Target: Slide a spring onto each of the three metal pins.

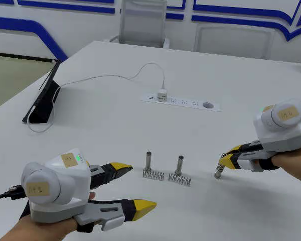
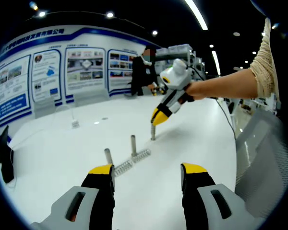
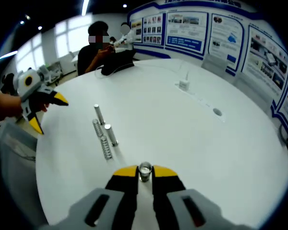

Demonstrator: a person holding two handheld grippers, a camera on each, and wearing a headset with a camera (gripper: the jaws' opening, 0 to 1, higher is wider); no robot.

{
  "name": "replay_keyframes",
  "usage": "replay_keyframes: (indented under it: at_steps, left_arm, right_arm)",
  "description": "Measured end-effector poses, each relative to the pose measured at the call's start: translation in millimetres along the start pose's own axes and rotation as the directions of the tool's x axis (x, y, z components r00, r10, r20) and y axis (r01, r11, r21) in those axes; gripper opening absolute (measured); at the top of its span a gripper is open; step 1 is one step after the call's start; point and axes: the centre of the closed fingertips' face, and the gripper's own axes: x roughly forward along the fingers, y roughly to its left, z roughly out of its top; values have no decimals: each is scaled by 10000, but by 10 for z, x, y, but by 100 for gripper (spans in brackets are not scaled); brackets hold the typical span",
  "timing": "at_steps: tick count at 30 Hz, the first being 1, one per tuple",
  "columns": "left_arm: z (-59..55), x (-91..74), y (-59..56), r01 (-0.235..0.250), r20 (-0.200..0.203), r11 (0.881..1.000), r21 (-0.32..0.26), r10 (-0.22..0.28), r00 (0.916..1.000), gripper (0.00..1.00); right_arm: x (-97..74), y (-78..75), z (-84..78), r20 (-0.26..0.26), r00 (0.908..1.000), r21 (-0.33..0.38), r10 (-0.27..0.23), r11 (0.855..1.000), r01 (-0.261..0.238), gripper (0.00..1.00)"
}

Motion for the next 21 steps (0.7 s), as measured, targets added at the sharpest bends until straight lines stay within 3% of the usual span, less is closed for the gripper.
replay_keyframes:
  at_steps: [21]
  left_arm:
    - [-4, 4, -9, -16, -46, 10000, -3, 16, 10000, 56]
  right_arm:
    - [122, -13, -127, -265, 9996, 189, 57, 9998, -52, 12]
